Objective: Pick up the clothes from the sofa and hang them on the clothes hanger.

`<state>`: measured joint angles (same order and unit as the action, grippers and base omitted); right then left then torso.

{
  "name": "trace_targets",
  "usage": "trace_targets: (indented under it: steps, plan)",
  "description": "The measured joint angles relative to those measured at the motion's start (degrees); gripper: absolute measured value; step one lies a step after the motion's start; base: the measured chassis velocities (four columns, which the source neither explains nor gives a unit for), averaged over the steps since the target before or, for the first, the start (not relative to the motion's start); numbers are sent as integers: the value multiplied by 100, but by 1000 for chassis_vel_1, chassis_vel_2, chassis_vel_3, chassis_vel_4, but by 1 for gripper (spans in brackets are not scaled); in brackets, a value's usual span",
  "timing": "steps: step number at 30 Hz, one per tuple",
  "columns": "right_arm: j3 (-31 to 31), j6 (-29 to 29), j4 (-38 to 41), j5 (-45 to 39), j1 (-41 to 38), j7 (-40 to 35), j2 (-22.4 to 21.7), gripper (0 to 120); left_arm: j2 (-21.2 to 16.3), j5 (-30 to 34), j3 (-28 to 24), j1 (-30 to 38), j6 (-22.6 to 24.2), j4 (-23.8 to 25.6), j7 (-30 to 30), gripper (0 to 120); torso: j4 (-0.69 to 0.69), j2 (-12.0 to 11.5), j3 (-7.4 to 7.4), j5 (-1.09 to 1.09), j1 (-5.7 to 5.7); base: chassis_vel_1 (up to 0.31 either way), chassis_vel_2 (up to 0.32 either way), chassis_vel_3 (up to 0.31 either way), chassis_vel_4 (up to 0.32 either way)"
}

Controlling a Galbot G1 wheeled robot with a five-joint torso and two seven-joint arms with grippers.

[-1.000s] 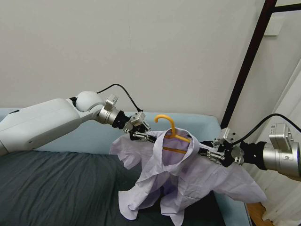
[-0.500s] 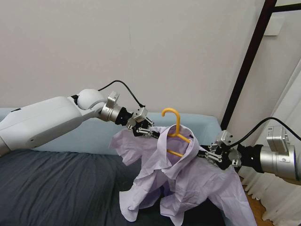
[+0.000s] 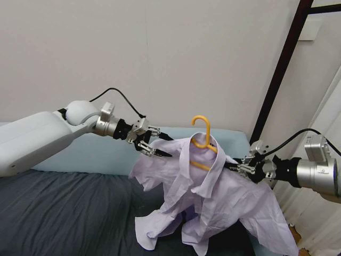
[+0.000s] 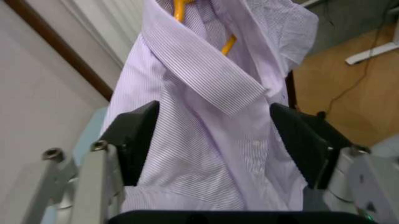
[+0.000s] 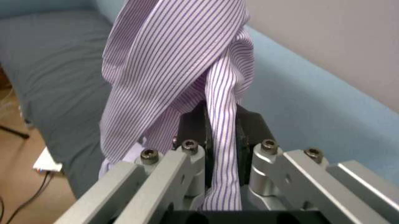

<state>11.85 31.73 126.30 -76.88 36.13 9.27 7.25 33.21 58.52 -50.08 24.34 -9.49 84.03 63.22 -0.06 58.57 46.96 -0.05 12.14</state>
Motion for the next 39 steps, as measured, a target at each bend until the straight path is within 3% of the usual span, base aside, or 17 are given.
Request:
trace_targets:
  steps: [4, 6, 10, 11, 12, 13, 15, 16, 19, 22, 25, 26, 27, 31, 34, 38, 39]
  plan:
    - [41, 56, -290, 18, -2, -62, 306, 8, -362, 109, 536, -340, -52, 112, -222, 95, 0, 0, 0, -1, 0, 0, 0, 0, 0]
    - [45, 58, -364, 32, -6, -84, 385, 8, -441, 139, 676, -438, -73, 198, -355, 98, -3, 0, 0, 0, 1, 0, 0, 0, 0]
    - [79, 77, -831, 133, -195, -150, 733, 8, -925, 235, 1101, -1133, -324, 899, -1479, 100, -3, 0, 0, 1, 0, 0, 0, 0, 0]
    - [79, 77, -831, 133, -195, -150, 733, 8, -925, 235, 1101, -1133, -324, 899, -1479, 100, -3, 0, 0, 1, 0, 0, 0, 0, 0]
    - [79, 77, -981, 154, -269, -165, 828, 8, -1115, 185, 1232, -1451, -476, 1241, -2180, 100, -3, 0, 0, -2, 1, 0, 0, 0, 0]
    - [78, 77, -1055, 165, -304, -170, 876, 8, -1176, 159, 1274, -1566, -531, 1373, -2463, 100, -1, 0, 0, -2, 1, 0, 0, 0, 0]
    - [61, 68, -1371, 256, -441, -158, 1096, 8, -1480, -64, 1331, -2101, -664, 2138, -3969, 100, 1, 0, 0, -2, 0, 0, 0, 0, 0]
    - [61, 68, -1371, 256, -441, -158, 1096, 8, -1480, -64, 1331, -2101, -664, 2138, -3969, 100, 1, 0, 0, -2, 0, 0, 0, 0, 0]
    - [30, 41, -1735, 408, -587, -84, 1365, 8, -1577, -293, 1365, -2447, -579, 2722, -5272, 100, 0, 0, 0, 3, 0, 0, 0, 0, 0]
    - [-24, 9, -1898, 499, -688, -34, 1472, 8, -1550, -378, 1379, -2566, -473, 2917, -5726, 100, -2, 0, 0, 3, 0, 0, 0, 0, 0]
    - [-125, -9, -2095, 546, -942, -5, 1659, 8, -1389, -334, 1379, -2694, -192, 3217, -6617, 100, -4, 0, 0, 2, 0, 0, 0, 0, 0]
    - [-180, -12, -2195, 544, -1125, -5, 1762, 8, -1259, -163, 1396, -2739, 36, 3373, -7204, 100, -4, 0, 1, 3, 0, 0, 0, 0, 0]
    - [-180, -12, -2195, 544, -1125, -5, 1762, 8, -1259, -163, 1396, -2739, 36, 3373, -7204, 100, -4, 0, 1, 3, 0, 0, 0, 0, 0]
    - [-382, 21, -2505, 435, -1857, -68, 2030, 8, -522, 621, 1765, -2983, 660, 3462, -8635, 100, -1, 0, 1, 2, 0, 0, 0, 0, 0]
    - [-417, 51, -2501, 364, -2003, -89, 2037, 8, -80, 713, 1817, -3038, 660, 3156, -8724, 100, -1, 0, 0, 0, 0, 0, 0, 0, 0]
    - [-265, 82, -2198, 338, -1774, -206, 1952, 8, 1125, 683, 1832, -3100, 191, 2227, -8307, 100, -4, 0, 1, 2, 1, 0, 0, 0, 0]
    - [-265, 82, -2198, 338, -1774, -206, 1952, 8, 1125, 683, 1832, -3100, 191, 2227, -8307, 100, -4, 0, 1, 2, 1, 0, 0, 0, 0]
